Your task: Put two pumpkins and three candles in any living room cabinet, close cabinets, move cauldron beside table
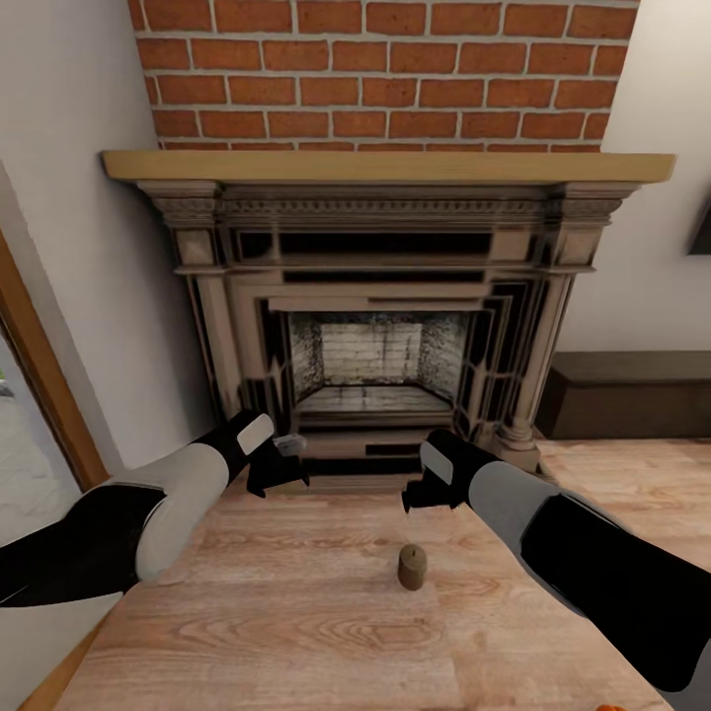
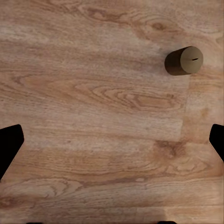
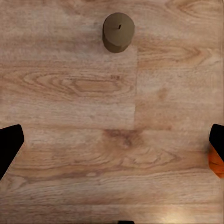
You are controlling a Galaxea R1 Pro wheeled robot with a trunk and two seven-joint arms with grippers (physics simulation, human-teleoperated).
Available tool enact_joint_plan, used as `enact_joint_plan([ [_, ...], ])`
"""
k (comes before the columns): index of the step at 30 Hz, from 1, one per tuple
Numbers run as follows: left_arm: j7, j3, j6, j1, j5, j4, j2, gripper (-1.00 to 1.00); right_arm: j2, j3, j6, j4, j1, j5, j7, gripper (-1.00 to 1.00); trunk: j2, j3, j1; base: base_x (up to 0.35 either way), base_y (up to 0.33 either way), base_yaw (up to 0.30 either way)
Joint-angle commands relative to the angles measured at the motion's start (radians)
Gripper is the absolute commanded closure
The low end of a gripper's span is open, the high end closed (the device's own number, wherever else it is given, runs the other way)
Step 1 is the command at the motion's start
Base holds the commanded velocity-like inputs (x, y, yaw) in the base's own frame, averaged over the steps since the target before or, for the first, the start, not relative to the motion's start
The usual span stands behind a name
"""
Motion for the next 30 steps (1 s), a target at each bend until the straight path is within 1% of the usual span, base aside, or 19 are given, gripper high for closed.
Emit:
enact_joint_plan([
  [1, 0.005, -0.008, 0.004, 0.000, 0.011, -0.001, 0.000, -1.00, -0.001, 0.004, -0.010, -0.001, -0.001, -0.011, -0.008, -1.00, 0.000, -0.001, 0.000, 0.121, 0.126, 0.000],
  [3, 0.005, -0.008, 0.004, 0.000, 0.011, -0.001, 0.001, -1.00, -0.001, 0.004, -0.051, 0.000, -0.001, -0.011, -0.008, -1.00, 0.000, -0.001, 0.000, 0.064, 0.143, 0.000],
  [6, 0.005, -0.008, 0.004, 0.000, 0.011, 0.000, 0.003, -1.00, -0.002, 0.004, -0.079, 0.000, -0.001, -0.011, -0.008, -1.00, 0.000, -0.001, 0.000, 0.027, 0.069, 0.000],
  [11, 0.005, -0.008, 0.002, 0.000, 0.011, 0.000, 0.004, -1.00, -0.003, 0.004, -0.091, 0.000, -0.001, -0.011, -0.008, -1.00, 0.000, -0.001, 0.000, 0.006, 0.015, 0.000],
  [15, 0.005, -0.008, -0.016, 0.000, 0.011, 0.000, 0.003, -1.00, -0.003, 0.004, -0.093, 0.000, -0.001, -0.011, -0.008, -1.00, 0.000, -0.001, 0.000, 0.059, 0.004, 0.000],
  [21, 0.004, -0.008, -0.031, 0.000, 0.011, 0.002, 0.001, -1.00, -0.005, 0.004, -0.095, 0.002, -0.001, -0.011, -0.008, -1.00, 0.000, -0.001, 0.000, 0.249, 0.001, 0.000],
  [30, 0.001, -0.009, -0.036, 0.000, 0.010, 0.025, 0.000, -1.00, -0.006, 0.004, -0.097, 0.003, -0.001, -0.011, -0.008, -1.00, 0.000, -0.001, 0.000, 0.293, 0.000, 0.000],
])
